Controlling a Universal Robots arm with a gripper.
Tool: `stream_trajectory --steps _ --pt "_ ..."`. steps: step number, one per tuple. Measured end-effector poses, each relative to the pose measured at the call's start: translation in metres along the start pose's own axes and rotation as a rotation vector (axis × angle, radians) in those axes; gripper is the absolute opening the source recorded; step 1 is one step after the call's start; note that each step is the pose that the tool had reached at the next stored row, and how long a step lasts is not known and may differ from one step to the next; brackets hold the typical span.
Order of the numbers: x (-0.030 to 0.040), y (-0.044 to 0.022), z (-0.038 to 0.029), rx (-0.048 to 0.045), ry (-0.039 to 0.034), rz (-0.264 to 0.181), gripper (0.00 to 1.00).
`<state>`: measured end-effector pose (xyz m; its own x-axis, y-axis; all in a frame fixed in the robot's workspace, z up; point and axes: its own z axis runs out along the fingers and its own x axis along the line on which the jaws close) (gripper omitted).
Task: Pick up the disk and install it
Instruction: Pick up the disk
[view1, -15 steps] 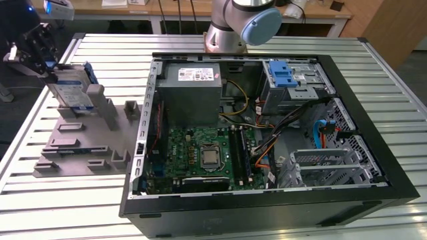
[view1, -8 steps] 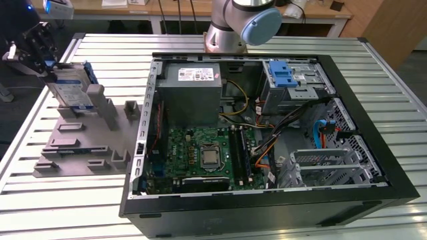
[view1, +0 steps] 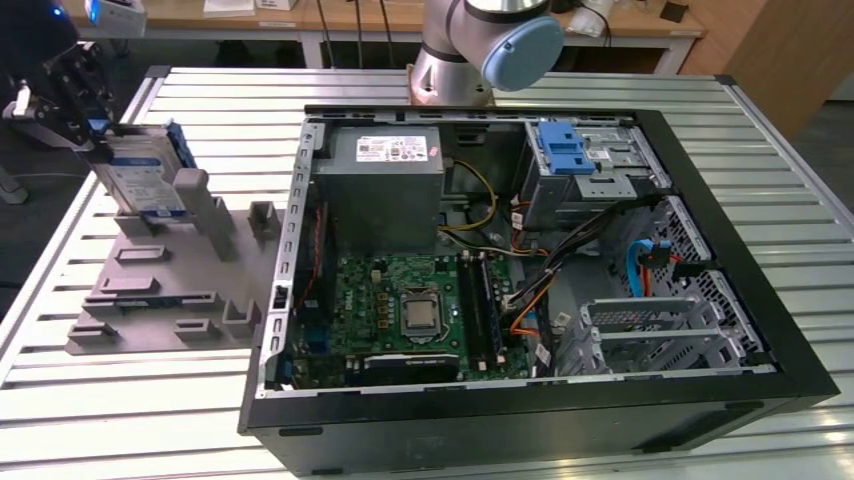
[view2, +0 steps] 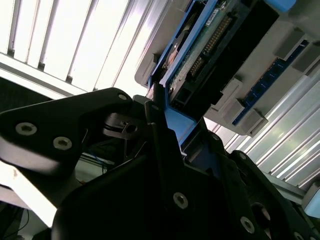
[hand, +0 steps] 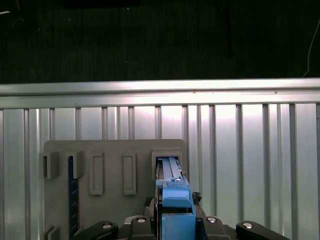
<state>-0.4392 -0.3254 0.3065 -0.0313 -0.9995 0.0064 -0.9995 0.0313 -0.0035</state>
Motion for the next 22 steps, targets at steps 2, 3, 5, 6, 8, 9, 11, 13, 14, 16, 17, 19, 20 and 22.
stream_trajectory --steps 2,3,5,6,8,9,11,13,14,16,17,19,20,22 --pt "-0.0001 0.0000 -0.0007 0.0000 0.0000 0.000 0.36" --pt "-0.0002 0.0000 -0.0011 -0.0001 0.0000 0.000 0.36" --pt "-0.0003 0.0000 -0.0020 -0.0002 0.0001 0.000 0.36" --pt "-0.0003 0.0001 -0.0025 -0.0002 0.0001 0.000 0.36" --pt "-0.0003 0.0001 -0.0032 0.0001 0.0000 0.000 0.36" --pt "-0.0003 0.0000 -0.0034 0.0001 0.0000 0.000 0.36" --pt "-0.0003 0.0000 -0.0040 -0.0001 0.0000 0.000 0.36" --pt "-0.0005 0.0000 -0.0046 -0.0001 0.0001 0.000 0.36" --pt "-0.0006 0.0000 -0.0048 -0.0001 0.0000 0.000 0.36" --pt "-0.0007 0.0001 -0.0049 0.0000 0.0000 0.000 0.36" --pt "-0.0007 0.0001 -0.0049 0.0000 0.0000 0.000 0.36" --pt "-0.0008 0.0001 -0.0050 -0.0001 0.0001 0.000 0.36" --pt "-0.0010 0.0001 -0.0050 -0.0001 0.0000 0.000 0.36" --pt "-0.0013 0.0001 -0.0050 -0.0001 0.0000 0.000 0.36"
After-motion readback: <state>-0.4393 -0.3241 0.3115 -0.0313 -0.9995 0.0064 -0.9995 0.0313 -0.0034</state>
